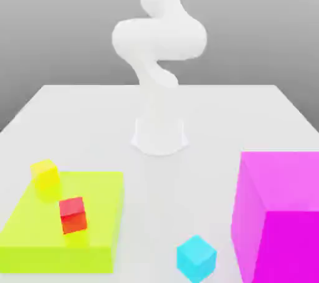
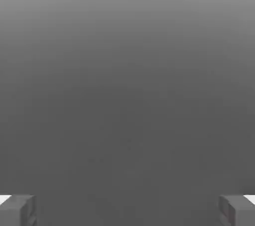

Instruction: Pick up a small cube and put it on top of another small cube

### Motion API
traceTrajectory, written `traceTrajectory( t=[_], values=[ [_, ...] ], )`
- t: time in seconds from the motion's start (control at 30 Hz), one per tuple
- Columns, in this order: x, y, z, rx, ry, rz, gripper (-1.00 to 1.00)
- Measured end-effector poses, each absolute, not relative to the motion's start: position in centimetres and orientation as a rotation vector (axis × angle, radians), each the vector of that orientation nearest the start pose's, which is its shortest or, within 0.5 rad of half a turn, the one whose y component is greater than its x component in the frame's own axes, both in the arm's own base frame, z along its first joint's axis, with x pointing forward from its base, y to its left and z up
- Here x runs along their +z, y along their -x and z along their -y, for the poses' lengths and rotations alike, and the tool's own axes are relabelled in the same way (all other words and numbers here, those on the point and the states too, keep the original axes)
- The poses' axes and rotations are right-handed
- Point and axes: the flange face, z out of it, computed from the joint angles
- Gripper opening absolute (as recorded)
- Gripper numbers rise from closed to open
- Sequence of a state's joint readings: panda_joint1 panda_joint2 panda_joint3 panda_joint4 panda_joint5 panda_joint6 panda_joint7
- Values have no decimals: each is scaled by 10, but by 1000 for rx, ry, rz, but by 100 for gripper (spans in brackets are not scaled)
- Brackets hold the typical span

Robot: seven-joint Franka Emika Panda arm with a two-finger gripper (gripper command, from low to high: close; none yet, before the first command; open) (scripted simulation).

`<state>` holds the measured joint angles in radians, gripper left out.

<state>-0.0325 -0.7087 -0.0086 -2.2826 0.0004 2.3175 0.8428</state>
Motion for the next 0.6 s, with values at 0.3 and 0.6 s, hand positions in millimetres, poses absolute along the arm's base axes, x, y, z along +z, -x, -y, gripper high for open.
traceTrajectory(
  t=[0.3,0.6],
  values=[
    [587,-474,96,-704,2337,-1587,0],
    [456,-522,195,-448,2153,-2021,0]
  ],
)
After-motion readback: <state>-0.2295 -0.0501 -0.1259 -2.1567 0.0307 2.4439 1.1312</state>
